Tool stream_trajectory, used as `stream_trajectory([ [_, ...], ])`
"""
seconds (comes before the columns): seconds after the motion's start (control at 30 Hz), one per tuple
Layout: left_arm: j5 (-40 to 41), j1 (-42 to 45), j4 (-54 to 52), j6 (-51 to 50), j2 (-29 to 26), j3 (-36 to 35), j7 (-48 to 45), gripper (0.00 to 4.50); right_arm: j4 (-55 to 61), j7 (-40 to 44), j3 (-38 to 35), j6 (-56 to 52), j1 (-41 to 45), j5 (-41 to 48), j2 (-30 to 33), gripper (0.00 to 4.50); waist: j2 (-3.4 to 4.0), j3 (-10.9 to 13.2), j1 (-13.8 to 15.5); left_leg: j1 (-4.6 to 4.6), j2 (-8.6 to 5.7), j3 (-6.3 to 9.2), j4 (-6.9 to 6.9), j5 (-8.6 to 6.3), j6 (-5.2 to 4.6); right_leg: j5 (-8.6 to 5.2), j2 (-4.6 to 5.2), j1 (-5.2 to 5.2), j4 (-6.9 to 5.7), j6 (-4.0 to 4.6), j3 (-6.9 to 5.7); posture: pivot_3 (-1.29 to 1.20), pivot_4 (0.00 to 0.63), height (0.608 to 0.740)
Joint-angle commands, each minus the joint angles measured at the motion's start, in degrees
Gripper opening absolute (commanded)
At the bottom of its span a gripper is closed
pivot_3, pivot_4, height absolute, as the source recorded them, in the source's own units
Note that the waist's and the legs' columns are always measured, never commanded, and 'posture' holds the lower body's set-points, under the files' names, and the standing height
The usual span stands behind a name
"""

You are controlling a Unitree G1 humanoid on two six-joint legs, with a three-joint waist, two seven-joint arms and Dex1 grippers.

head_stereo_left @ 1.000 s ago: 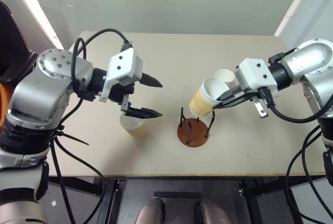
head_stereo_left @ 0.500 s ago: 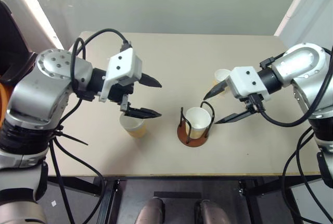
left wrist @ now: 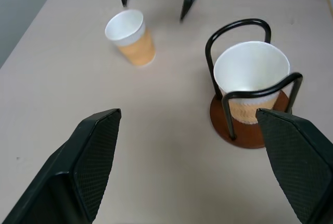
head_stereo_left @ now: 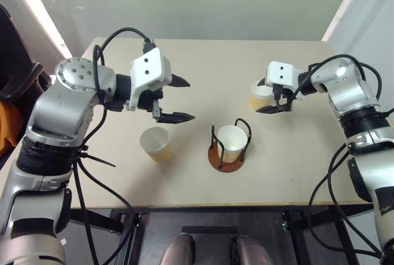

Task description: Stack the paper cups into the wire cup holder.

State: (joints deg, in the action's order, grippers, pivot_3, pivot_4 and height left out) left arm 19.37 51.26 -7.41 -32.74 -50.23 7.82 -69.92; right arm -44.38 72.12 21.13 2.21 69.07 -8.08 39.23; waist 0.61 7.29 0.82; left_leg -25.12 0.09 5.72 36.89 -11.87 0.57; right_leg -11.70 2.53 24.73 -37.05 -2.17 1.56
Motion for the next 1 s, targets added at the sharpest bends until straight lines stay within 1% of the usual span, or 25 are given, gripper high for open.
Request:
stream_trajectory([
  [0.03,-0.6,0.03,-1.93,0.29,-0.67,-1.11,0.71,4.48,-4.81,-3.41,-0.38,3.91,4.96,-3.02,-1.53,4.49,0.0,0.0,0.0,-0.02,0.01,0.0,-0.04,-0.02,0.03,0.0,0.0,0.05,0.0,0.0,0.0,0.0,0.15,0.74],
  [0.17,-0.06,-0.48,-3.2,-0.67,-0.49,-1.4,1.25,4.48,-11.72,-7.09,0.54,5.98,7.04,-6.73,-3.72,4.49,0.0,0.0,-0.02,-0.04,0.01,0.0,-0.2,-0.08,0.16,-0.01,-0.01,0.12,0.09,0.02,-0.01,0.0,0.15,0.74],
  [0.37,0.18,-1.22,-4.39,-1.49,-1.22,-1.86,1.45,4.48,-17.93,-8.5,-0.38,7.84,8.51,-8.47,-6.38,4.49,0.0,0.0,0.11,-0.1,0.01,0.0,-0.2,-0.13,0.22,-0.03,0.0,0.14,0.12,0.06,-0.02,0.0,0.15,0.74],
  [0.5,0.62,-1.68,-5.59,-2.24,-1.72,-2.61,2.16,4.48,-22.44,-12.86,0.4,8.59,7.6,-10.91,-7.9,4.49,0.0,0.0,0.1,-0.1,0.01,0.0,-0.18,-0.12,0.24,-0.03,0.0,0.14,0.09,0.06,-0.02,0.0,0.15,0.74],
  [0.7,1.3,-2.68,-7.66,-3.78,-3.3,-3.35,2.26,4.48,-24.91,-15.75,-0.63,9.59,7.09,-12.02,-8.72,4.49,0.0,0.0,0.02,-0.08,0.04,0.0,-0.18,-0.09,0.3,-0.03,0.0,0.16,0.03,0.06,-0.03,0.0,0.15,0.74],
  [0.87,1.09,-2.36,-7.53,-3.62,-4.63,-3.36,1.93,4.48,-24.69,-13.86,-1.52,9.28,7.39,-11.29,-8.67,4.49,0.0,0.0,0.02,-0.09,0.04,-0.01,-0.19,-0.1,0.33,-0.03,0.0,0.17,0.02,0.06,-0.04,0.0,0.15,0.74],
  [0.97,1.11,-1.94,-7.4,-3.54,-4.39,-3.11,2.29,4.48,-25.28,-15.42,-0.64,9.46,6.97,-12.64,-9.03,3.9,0.0,0.0,0.02,-0.09,0.04,-0.01,-0.19,-0.11,0.34,-0.03,0.0,0.17,0.03,0.06,-0.03,0.0,0.15,0.74],
  [1.0,1.11,-1.84,-7.41,-3.57,-4.27,-3.02,2.38,4.48,-25.45,-15.92,-0.35,9.59,6.86,-13.08,-9.04,3.58,0.0,0.0,0.02,-0.09,0.04,-0.01,-0.19,-0.11,0.35,-0.03,0.0,0.17,0.03,0.06,-0.04,0.0,0.15,0.74],
])
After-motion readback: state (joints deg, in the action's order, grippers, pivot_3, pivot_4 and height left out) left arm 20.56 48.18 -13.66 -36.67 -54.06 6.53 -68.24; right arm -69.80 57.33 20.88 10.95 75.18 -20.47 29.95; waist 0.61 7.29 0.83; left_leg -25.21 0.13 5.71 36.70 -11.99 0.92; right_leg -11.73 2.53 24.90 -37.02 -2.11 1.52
